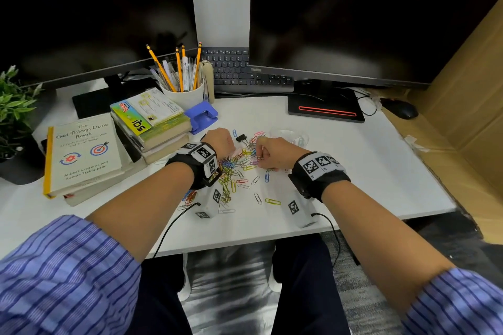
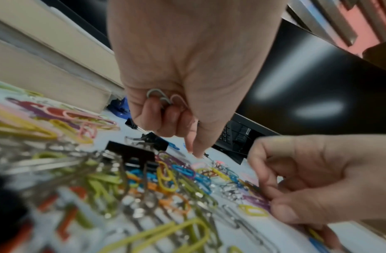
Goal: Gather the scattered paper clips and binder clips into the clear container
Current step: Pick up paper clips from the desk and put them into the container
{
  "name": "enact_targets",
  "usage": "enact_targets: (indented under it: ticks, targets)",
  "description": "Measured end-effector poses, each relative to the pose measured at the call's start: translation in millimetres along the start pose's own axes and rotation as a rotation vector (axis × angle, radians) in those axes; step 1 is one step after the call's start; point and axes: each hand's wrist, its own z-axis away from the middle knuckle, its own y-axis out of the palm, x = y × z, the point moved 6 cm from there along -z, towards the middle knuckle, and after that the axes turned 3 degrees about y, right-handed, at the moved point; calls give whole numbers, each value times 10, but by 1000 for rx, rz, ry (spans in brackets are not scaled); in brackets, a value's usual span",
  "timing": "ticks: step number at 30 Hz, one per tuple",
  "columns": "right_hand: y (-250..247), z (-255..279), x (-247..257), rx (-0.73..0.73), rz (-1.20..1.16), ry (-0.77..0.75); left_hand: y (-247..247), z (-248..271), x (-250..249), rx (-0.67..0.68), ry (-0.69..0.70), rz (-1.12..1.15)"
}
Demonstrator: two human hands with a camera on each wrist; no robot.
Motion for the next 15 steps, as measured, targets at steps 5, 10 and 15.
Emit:
enact_targets:
  ticks: [5, 10, 15]
  targets:
    - [21, -29, 12, 47, 28, -10, 101, 9, 7, 63, -38, -86]
    - [45, -105, -47, 44, -13, 58, 96, 7, -43, 102, -65, -140]
    - [75, -143, 1, 24, 86, 51, 134, 27, -70, 123, -50, -174]
